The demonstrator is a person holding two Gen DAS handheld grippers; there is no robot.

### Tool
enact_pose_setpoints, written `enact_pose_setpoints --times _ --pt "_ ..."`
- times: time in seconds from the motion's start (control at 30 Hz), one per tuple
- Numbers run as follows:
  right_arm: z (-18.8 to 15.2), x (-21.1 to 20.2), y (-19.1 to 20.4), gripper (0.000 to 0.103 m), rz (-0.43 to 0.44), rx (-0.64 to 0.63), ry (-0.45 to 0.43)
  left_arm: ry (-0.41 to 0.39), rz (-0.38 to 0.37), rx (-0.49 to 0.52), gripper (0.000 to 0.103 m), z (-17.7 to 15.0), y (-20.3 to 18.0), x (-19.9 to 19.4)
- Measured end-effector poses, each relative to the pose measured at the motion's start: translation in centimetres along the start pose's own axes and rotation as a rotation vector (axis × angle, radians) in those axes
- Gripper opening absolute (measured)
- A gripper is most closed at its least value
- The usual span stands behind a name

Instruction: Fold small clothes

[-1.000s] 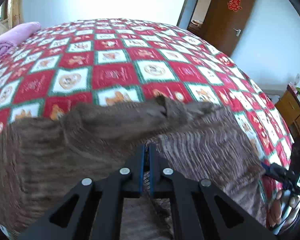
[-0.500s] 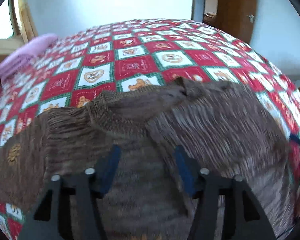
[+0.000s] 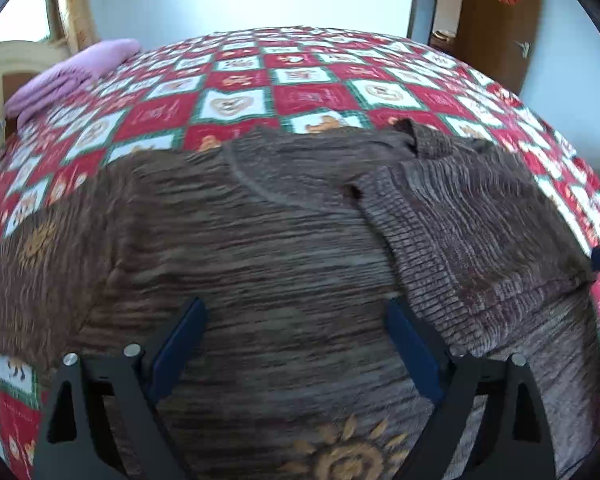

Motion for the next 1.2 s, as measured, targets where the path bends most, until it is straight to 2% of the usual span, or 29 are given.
enact_pose_setpoints --times 0.1,0.17,0.2,0.23,0.3,0.33,0.43,0.47,0.53,0.57,0.63,0.7,0.77,0.83,0.9,1.03,1.13,1.2 --pt "0.0 2.9 2.3 0.074 -0.006 -0.052 0.048 -0.064 -0.031 -0.056 0.093 -0.4 1.5 -3.1" --pt "-1.6 5.5 3.6 0.075 0.015 -0.060 0.138 -0.102 -0.043 -0.082 0.093 -0.7 3.2 -5.3" --pt "-1.7 5.5 4.4 0.076 -0.026 -0.106 0.100 -0.123 -0.047 -0.092 0.093 -1.0 4.2 -6.5" --pt "-1.9 5.3 5.1 0.076 -0.042 -0.145 0.098 -0.138 -0.047 -0.099 0.093 -1.1 5.1 -7.4" --pt "-1.7 4.5 5.8 0.076 0.002 -0.134 0.092 -0.173 -0.044 -0.120 0.093 -1.6 7.9 -9.8" --pt "-1.4 4.2 5.9 0.076 0.012 -0.121 0.080 -0.187 -0.010 -0.130 0.093 -2.0 10.1 -11.1" --pt "0.1 4.5 6.0 0.076 -0.058 -0.105 0.015 -0.221 0.094 -0.197 0.093 -2.9 15.6 -13.4" --pt "0.1 5.6 6.0 0.076 -0.059 -0.088 0.036 -0.223 0.115 -0.223 0.093 -3.3 16.9 -13.8" --pt "-1.0 7.9 6.5 0.076 -0.021 -0.065 0.134 -0.219 0.131 -0.317 0.093 -4.2 20.3 -14.6" --pt "-1.4 8.1 7.3 0.076 -0.046 -0.104 0.094 -0.230 0.131 -0.353 0.093 -4.7 21.5 -15.1" --pt "-1.8 8.2 8.5 0.076 -0.064 -0.165 0.078 -0.252 0.161 -0.403 0.093 -5.7 23.7 -16.1" --pt "-2.1 7.9 9.3 0.076 -0.020 -0.168 0.064 -0.252 0.191 -0.416 0.093 -6.4 24.9 -16.4" --pt "-2.3 7.8 9.1 0.076 -0.012 -0.166 0.051 -0.231 0.196 -0.439 0.093 -6.9 25.9 -16.0" --pt "-2.4 7.5 8.9 0.076 0.004 -0.147 0.036 -0.196 0.177 -0.496 0.093 -7.6 27.0 -15.3" --pt "-2.6 7.2 9.2 0.076 0.034 -0.155 0.016 -0.197 0.133 -0.574 0.093 -7.9 27.9 -14.7" --pt "-2.7 7.2 9.9 0.078 0.055 -0.164 0.013 -0.253 0.069 -0.696 0.093 -8.1 29.3 -15.2" --pt "-2.6 7.2 9.6 0.078 0.079 -0.138 0.013 -0.318 -0.034 -0.814 0.092 -8.1 29.9 -15.4" --pt "-2.5 7.1 9.3 0.078 0.094 -0.119 0.008 -0.333 -0.086 -0.853 0.092 -8.0 29.9 -15.2"
Point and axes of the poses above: each gripper's, at about its wrist camera, not at the fingertips, and x roughly the way its jaws point, y to its left, z to its top, the point moved 7 cm from there along x, roughly the way its jaws point, and after that the axes turned 12 degrees about -z, right-handed, at the moved point
